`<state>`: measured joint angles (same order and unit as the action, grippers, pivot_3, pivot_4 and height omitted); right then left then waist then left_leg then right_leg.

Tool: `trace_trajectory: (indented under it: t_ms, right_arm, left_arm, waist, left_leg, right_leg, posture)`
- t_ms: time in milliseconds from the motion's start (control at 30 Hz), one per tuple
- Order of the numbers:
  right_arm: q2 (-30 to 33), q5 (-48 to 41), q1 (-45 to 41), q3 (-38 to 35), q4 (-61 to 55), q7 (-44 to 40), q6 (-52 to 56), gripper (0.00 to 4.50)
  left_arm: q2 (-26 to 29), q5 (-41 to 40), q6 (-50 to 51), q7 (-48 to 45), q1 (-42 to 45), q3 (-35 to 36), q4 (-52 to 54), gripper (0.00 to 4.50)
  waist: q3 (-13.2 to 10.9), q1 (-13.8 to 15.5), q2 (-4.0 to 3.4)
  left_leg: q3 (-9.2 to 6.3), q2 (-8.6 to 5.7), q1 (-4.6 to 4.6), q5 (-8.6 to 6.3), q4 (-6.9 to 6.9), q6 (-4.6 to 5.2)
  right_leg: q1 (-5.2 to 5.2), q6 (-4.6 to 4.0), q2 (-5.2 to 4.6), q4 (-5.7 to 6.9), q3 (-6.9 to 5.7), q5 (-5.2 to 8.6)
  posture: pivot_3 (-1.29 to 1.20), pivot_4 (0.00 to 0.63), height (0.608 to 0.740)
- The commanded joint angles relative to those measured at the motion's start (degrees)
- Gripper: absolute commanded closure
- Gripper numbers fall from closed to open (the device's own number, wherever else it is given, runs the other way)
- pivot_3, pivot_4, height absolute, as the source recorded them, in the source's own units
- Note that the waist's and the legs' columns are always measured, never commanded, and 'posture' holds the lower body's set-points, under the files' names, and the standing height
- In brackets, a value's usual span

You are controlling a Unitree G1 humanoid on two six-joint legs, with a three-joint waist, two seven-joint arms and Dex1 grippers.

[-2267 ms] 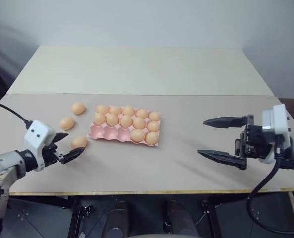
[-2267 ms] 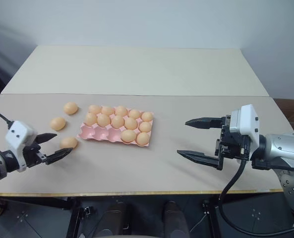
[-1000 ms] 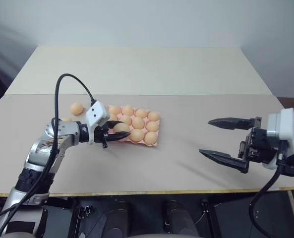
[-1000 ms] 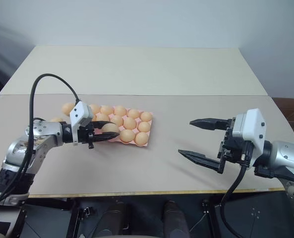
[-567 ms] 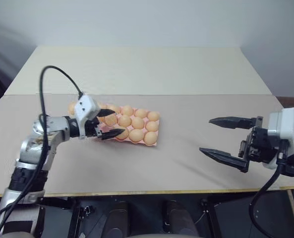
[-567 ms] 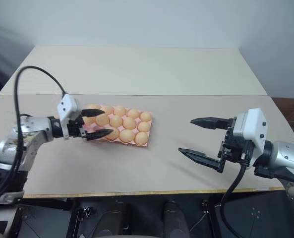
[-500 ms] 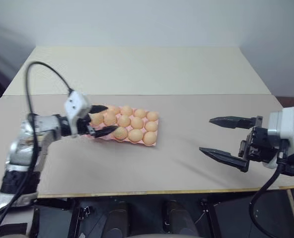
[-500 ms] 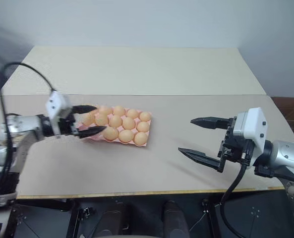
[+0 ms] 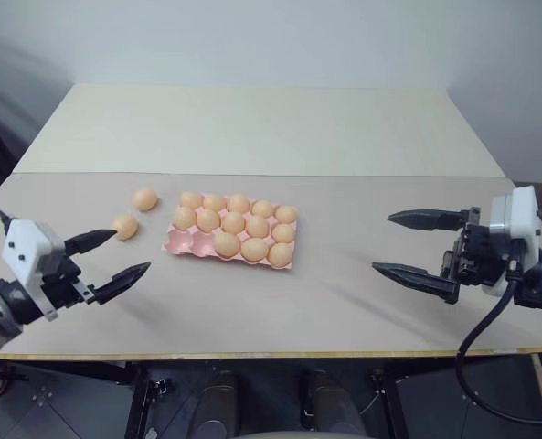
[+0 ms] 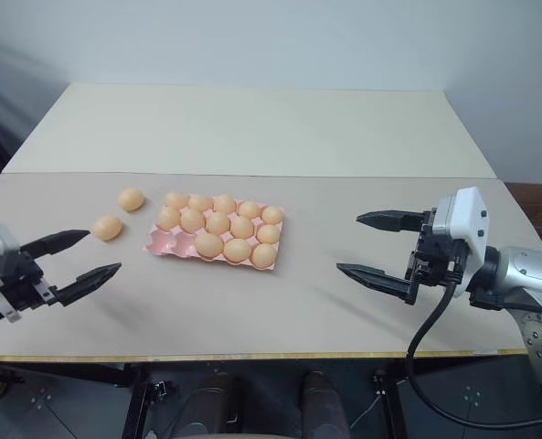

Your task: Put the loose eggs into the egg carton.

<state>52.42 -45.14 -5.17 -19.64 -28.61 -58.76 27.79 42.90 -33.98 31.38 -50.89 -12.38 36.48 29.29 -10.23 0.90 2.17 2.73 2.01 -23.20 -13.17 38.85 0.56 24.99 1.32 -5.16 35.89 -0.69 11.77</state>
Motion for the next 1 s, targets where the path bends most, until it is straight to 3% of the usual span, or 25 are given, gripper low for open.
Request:
trace_trajectory:
  t_ms: [33,233,400,733,967,1000]
  right_arm:
    - [0.11,0.13,-1.72,-0.04,0.38,-0.79,-0.98,0.00]
    - [0.12,0.93,-4.05,1.53,1.53,-1.79,-1.17,0.00]
    - [-0.44,1.22,-4.01,2.04,0.78,-1.31,-1.16,0.00]
    - [-0.45,0.24,-2.45,0.29,-1.66,-0.27,-0.43,0.00]
    - [-0.31,-0.63,0.48,-2.38,-3.47,0.50,0.17,0.00]
    - [-0.35,-0.67,0.79,-2.63,-3.62,0.62,0.23,0.00]
  left_arm:
    - [0.09,-1.02,0.09,2.30,-0.02,0.45,3.03,0.03]
    - [2.43,-0.50,3.12,5.82,4.37,-1.64,-0.39,0.03]
    - [4.46,6.21,8.07,14.71,13.43,-9.28,-8.34,0.03]
    - [1.81,16.30,11.82,24.01,36.85,-22.83,-36.13,0.03]
    - [1.57,19.13,13.30,22.91,39.31,-27.13,-41.76,0.03]
    - [1.67,19.60,13.50,22.87,39.32,-27.60,-42.27,0.21]
  waist:
    - [0.00,-0.08,0.00]
    - [0.00,-0.15,0.00]
    - [0.00,-0.06,0.01]
    - [0.03,-0.15,0.06]
    - [0.04,-0.42,0.10]
    - [0.04,-0.33,0.10]
  left_leg:
    - [0.01,-0.02,0.01,0.00,0.00,0.00]
    - [0.04,-0.04,-0.02,0.00,-0.01,0.00]
    - [0.02,-0.05,0.01,0.00,-0.01,0.00]
    - [0.02,-0.06,-0.05,0.00,-0.01,0.01]
    - [0.03,-0.06,-0.12,-0.01,-0.04,0.01]
    - [0.03,-0.06,-0.11,-0.01,-0.04,0.01]
  right_leg:
    - [0.00,0.00,0.01,0.01,0.01,0.00]
    - [0.03,-0.02,0.05,0.00,0.03,0.00]
    - [-0.01,0.01,0.06,0.02,0.02,-0.01]
    - [0.02,0.33,0.09,0.01,0.00,-0.23]
    - [0.08,0.17,0.08,-0.01,0.02,-0.34]
    - [0.08,0.18,0.08,-0.01,0.02,-0.33]
  posture:
    - [0.00,0.150,0.740]
    - [0.00,0.150,0.740]
    - [0.00,0.150,0.740]
    - [0.00,0.150,0.740]
    - [0.00,0.150,0.740]
    - [0.00,0.150,0.740]
